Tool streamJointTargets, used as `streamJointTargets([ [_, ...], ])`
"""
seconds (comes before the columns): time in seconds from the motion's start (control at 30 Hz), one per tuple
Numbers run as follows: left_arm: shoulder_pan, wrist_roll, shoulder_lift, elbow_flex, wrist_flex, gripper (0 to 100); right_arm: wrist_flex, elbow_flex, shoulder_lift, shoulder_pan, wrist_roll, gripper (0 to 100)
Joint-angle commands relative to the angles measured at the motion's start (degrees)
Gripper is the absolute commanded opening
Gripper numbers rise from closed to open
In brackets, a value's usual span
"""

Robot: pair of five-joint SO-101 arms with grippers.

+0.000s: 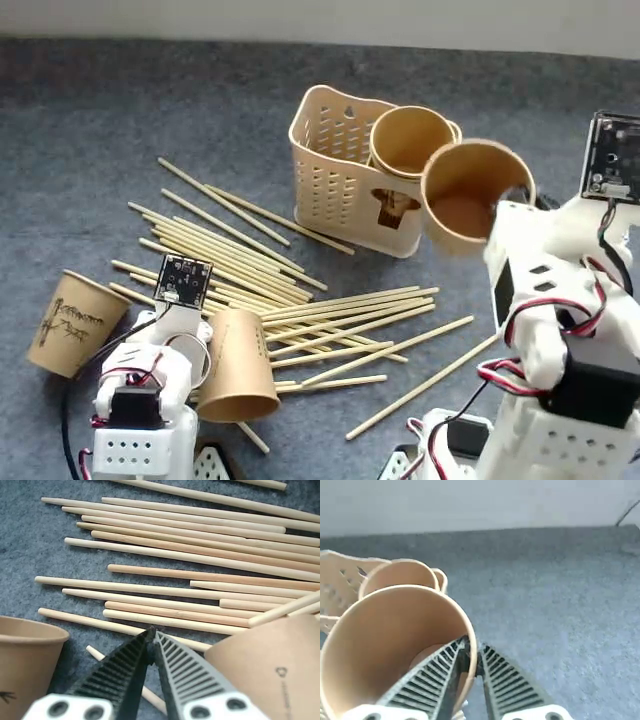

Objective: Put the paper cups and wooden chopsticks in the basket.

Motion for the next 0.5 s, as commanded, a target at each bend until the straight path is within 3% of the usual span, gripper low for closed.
streamJointTargets([
  [0.0, 0.6, 0.1, -0.1, 1.1, 0.1, 1, -8.4, -4.4, 0.6, -5.8, -5.5, 0.5],
  [0.27, 0.6, 0.1, -0.1, 1.1, 0.1, 1, -25.4, -2.2, 2.0, -8.8, -9.1, 0.5],
  [0.47, 0.6, 0.1, -0.1, 1.1, 0.1, 1, -29.4, -1.5, 8.7, -8.8, -9.2, 0.5],
])
